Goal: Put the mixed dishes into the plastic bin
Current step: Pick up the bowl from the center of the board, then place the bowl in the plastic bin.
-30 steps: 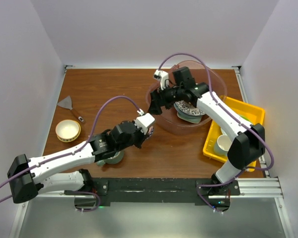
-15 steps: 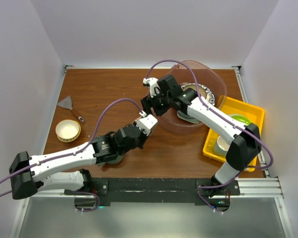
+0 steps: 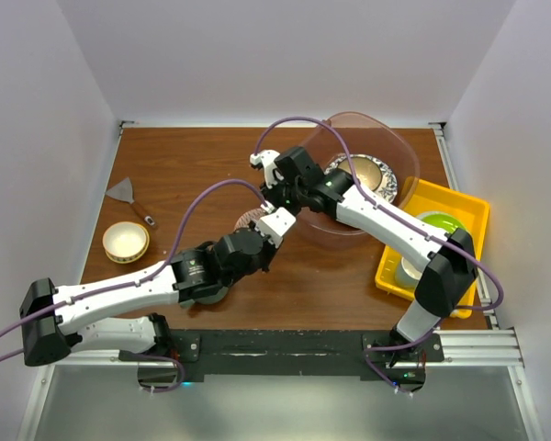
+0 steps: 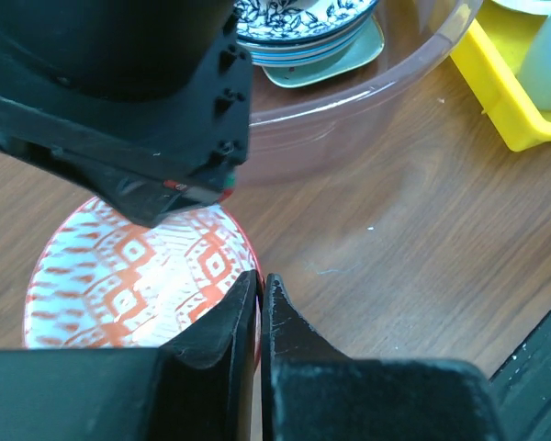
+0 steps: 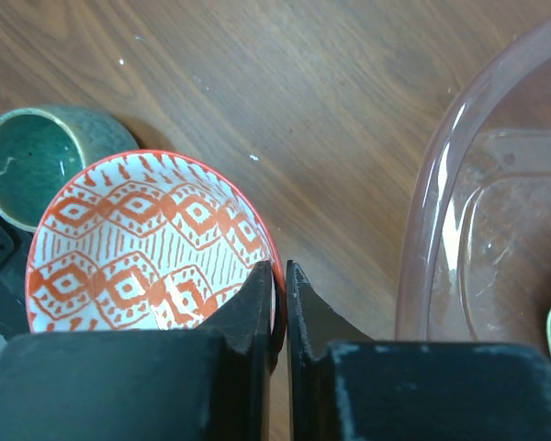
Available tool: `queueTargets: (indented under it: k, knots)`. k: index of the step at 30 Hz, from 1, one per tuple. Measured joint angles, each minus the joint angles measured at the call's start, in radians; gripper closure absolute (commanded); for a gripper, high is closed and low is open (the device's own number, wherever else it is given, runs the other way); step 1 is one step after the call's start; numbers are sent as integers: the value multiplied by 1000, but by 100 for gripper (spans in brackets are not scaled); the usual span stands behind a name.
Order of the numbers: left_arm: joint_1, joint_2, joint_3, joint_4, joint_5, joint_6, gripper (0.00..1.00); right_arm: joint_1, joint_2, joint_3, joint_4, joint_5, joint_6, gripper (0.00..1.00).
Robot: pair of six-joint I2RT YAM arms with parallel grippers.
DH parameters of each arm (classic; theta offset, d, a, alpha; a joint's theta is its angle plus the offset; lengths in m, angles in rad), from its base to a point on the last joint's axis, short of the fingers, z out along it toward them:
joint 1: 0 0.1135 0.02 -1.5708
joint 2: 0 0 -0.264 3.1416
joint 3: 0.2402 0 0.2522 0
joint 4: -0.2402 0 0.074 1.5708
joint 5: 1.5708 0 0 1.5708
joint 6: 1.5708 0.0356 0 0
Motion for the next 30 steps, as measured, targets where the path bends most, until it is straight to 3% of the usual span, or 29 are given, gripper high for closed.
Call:
queueTargets:
  k: [1,3,4,6,7,10,18,24,30]
  knots:
    - [0,1,2,1,-2,0,100,1,0,7,-1,3,1,100]
    - [0,2,7,7,-6,1,89,0,0,20,-8,6,-2,100]
    - [0,2,10,8,-5,0,69,-1,-1,25,-10,6,-5,100]
    - [1,1,11,11,2,6,52,-3,-6,27,-10,1,-18,100]
    - [1,-3,11,9,8,4,37,-5,-9,27,-16,-2,-30,100]
    - [2,-31,11,8,34,9,18,-24,-22,26,-30,-23,-69,100]
    - [4,-210,-1,19,54,13,3,-254,-129,5,-28,-248,-175,100]
    - [26,-299,-3,1,12,38,0,-435,-240,-56,-17,-396,-217,100]
    - [206,-373,-47,-11,35,75,0,-607,-306,-108,5,-498,-228,100]
